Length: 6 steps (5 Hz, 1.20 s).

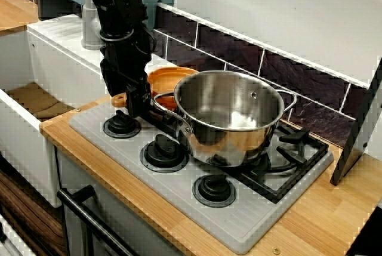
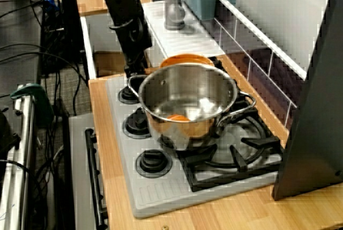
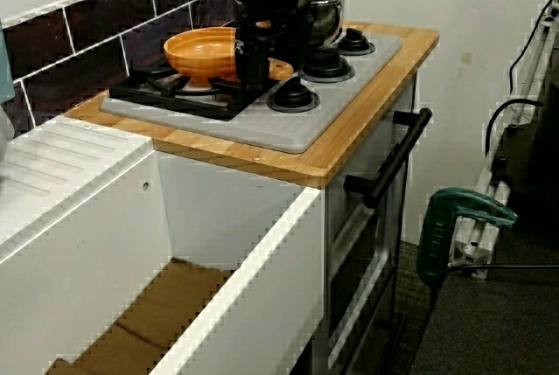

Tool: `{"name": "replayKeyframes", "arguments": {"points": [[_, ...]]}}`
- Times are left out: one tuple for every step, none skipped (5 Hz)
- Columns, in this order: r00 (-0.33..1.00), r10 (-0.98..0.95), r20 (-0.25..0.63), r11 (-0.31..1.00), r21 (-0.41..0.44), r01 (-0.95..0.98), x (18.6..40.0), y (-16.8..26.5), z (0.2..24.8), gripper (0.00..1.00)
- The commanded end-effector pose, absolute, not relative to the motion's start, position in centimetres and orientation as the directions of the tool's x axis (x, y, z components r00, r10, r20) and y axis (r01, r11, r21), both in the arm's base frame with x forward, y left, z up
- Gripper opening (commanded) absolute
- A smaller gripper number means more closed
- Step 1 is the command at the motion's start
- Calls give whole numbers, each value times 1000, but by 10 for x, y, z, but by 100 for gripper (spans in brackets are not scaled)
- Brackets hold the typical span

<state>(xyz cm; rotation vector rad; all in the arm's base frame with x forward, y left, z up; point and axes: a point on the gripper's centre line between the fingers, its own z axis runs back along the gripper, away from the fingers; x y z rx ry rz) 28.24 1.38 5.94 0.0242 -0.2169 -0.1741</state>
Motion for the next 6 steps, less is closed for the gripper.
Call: {"name": "replayKeyframes", "arguments": {"points": [[952, -177, 249, 984, 40, 173, 292, 18, 72, 0], [955, -175, 241, 985, 35, 172, 293, 19, 76, 0], [956, -166, 242, 986, 27, 164, 293, 22, 83, 0], [952, -154, 265, 988, 9, 157, 293, 26, 99, 0], [947, -153, 281, 987, -6, 162, 291, 29, 115, 0], [939, -154, 307, 986, -19, 168, 291, 33, 128, 0]]}}
